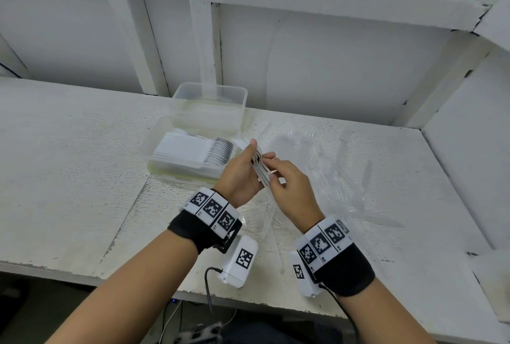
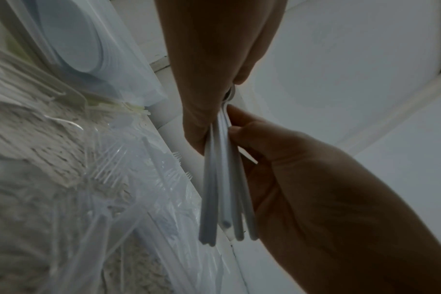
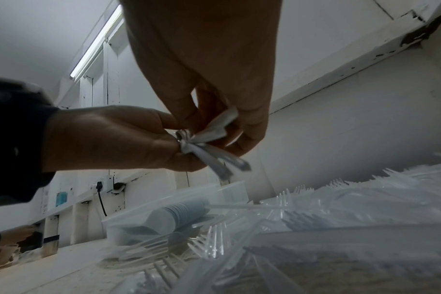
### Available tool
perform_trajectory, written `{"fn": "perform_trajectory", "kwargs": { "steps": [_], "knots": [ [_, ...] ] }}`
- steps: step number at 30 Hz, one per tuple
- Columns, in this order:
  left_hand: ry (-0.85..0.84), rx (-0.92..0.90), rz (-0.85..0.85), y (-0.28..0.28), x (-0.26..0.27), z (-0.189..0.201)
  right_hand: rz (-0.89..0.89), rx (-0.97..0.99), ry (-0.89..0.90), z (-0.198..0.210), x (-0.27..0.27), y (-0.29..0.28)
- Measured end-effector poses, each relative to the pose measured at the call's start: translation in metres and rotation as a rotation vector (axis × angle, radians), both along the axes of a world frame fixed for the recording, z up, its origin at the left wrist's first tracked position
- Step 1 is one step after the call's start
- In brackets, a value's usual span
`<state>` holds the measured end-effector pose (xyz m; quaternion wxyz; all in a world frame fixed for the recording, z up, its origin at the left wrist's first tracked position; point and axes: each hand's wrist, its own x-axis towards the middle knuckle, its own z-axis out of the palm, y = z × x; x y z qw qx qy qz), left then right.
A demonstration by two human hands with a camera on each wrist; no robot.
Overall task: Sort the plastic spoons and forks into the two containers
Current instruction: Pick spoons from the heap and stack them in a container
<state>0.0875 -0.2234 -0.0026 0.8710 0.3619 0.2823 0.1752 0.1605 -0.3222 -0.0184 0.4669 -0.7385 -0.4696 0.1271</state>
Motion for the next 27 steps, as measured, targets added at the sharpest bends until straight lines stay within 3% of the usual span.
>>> {"fn": "perform_trajectory", "kwargs": {
  "steps": [6,11,15,21,27],
  "knots": [
    [0.048,0.040,0.005,0.003,0.003,-0.002,0.107,-0.077,0.108,-0.001,-0.001,-0.003],
    [0.143,0.264,-0.246,0.000,-0.004,0.000,0.137,-0.097,0.162,0.007,0.004,-0.005],
    [0.152,0.278,-0.323,0.002,-0.006,0.004,0.115,-0.101,0.233,0.012,0.001,-0.006],
    [0.112,0.219,-0.286,0.002,-0.008,0.006,0.062,-0.065,0.250,0.012,0.000,-0.005],
    [0.092,0.193,-0.237,0.003,-0.008,0.014,0.169,-0.167,0.240,0.011,-0.003,-0.003]
  ]
}}
